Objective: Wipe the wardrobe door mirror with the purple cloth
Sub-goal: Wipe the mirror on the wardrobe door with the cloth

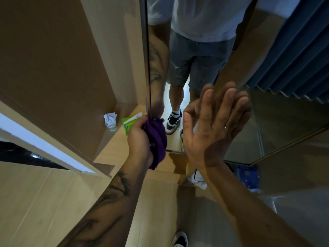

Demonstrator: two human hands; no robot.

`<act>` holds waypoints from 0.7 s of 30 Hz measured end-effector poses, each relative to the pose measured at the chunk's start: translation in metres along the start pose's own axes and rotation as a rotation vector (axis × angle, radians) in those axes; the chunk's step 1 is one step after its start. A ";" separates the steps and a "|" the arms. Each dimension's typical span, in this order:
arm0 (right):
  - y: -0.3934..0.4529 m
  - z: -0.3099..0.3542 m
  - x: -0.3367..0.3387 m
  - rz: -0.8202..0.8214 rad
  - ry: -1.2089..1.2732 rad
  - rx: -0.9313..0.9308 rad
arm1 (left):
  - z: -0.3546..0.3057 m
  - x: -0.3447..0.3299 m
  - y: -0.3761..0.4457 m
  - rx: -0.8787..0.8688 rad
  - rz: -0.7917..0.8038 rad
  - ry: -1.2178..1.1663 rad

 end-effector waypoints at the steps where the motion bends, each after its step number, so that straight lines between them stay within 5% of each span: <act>1: 0.000 -0.001 0.000 0.001 0.006 0.003 | -0.005 -0.002 -0.002 -0.024 0.021 -0.013; 4: -0.001 -0.003 0.000 0.006 0.025 0.011 | -0.011 -0.006 -0.004 -0.080 0.078 -0.002; 15: 0.001 0.001 -0.004 -0.022 0.024 -0.007 | 0.041 0.035 0.037 0.199 0.001 0.086; 21: -0.002 0.003 0.010 0.061 0.069 0.018 | 0.063 0.052 0.028 0.328 0.021 -0.132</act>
Point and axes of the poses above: each hand's wrist, its own y-axis towards the middle knuckle, its own x-axis out of the back of the hand, z = x × y, the point moved 5 cm from there along y, towards the middle knuckle, and after that the axes turned 6 degrees about -y, right-handed, at the moved point
